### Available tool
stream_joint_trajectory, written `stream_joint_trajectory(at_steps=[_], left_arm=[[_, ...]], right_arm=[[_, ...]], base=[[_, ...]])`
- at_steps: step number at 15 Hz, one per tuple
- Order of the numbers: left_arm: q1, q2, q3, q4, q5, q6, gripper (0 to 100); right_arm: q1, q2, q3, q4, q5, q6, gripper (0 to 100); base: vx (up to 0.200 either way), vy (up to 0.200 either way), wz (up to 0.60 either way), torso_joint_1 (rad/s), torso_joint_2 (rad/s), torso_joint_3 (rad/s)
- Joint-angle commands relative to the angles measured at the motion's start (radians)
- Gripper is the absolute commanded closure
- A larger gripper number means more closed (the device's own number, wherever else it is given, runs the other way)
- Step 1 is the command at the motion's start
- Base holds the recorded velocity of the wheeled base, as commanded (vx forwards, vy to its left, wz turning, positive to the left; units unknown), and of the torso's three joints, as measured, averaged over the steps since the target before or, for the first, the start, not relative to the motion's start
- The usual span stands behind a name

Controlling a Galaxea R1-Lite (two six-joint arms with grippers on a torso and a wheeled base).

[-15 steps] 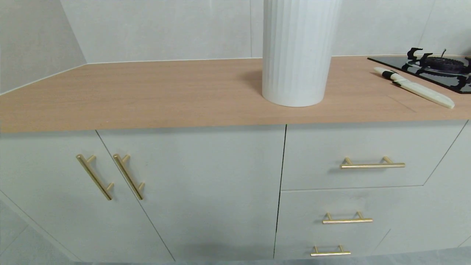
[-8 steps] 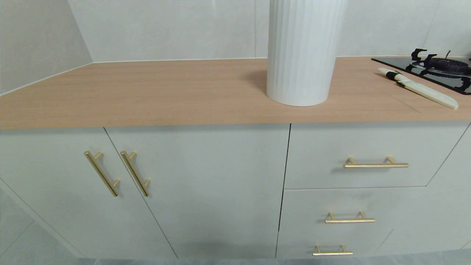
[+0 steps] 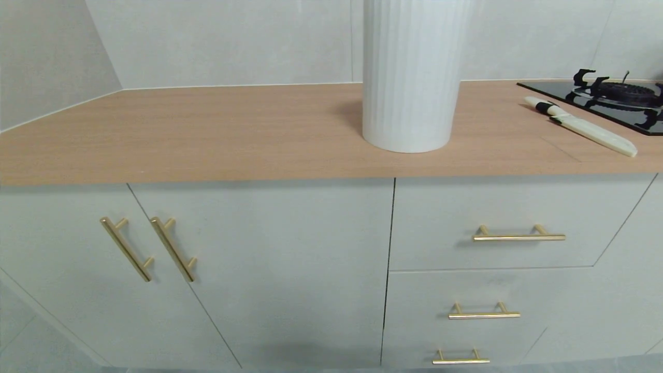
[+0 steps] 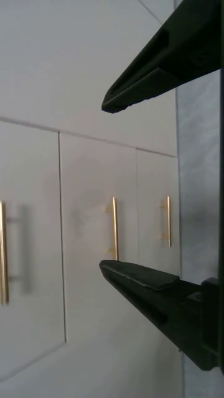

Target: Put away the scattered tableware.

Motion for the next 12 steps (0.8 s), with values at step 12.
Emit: stream_joint_trajectory(at_steps=[12], left_arm=[[0.000, 0.002, 0.000, 0.000, 0.000, -0.001, 0]], right_arm=[[0.000, 0.002, 0.000, 0.000, 0.000, 0.001, 0]], base=[[0.000, -0.067, 0.00, 0.002, 0.00, 0.002]])
